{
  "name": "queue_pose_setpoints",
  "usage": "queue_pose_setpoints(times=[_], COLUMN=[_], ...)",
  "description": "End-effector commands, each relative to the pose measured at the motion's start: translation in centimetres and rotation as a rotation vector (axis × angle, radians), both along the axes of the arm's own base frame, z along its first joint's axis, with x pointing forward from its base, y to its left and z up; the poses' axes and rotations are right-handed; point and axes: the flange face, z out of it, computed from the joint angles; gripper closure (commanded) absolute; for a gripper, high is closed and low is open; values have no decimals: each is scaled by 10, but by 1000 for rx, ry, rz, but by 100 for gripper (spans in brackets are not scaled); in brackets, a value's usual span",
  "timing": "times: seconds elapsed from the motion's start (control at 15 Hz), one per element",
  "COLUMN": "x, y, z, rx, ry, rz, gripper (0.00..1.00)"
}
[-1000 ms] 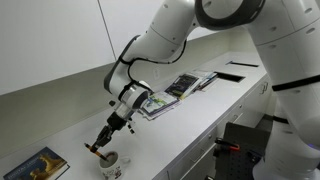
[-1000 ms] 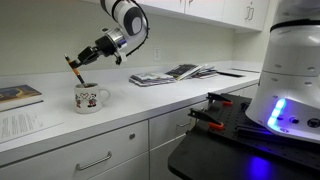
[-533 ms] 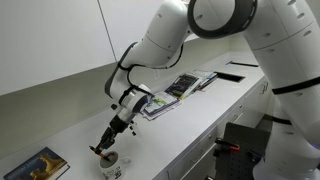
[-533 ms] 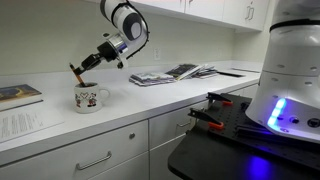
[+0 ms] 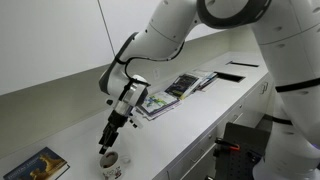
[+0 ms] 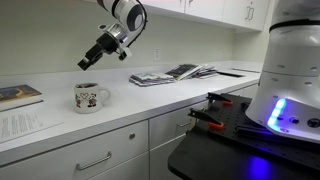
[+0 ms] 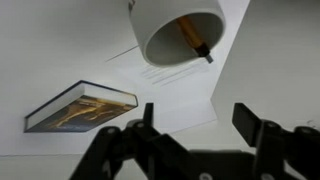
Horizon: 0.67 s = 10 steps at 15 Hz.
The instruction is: Put the pen in the cup
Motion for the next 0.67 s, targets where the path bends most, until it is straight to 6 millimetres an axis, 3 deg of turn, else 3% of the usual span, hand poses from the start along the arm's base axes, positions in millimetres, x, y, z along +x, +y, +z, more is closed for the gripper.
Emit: queue_pose_setpoints(times=[0.0, 0.27, 0.6], x=[-21, -33, -46], y=[1, 0, 4], z=[30, 52, 61], rx=[-75, -108, -111], ry=[37, 34, 42], rz=[26, 29, 56], gripper=[0, 0, 0])
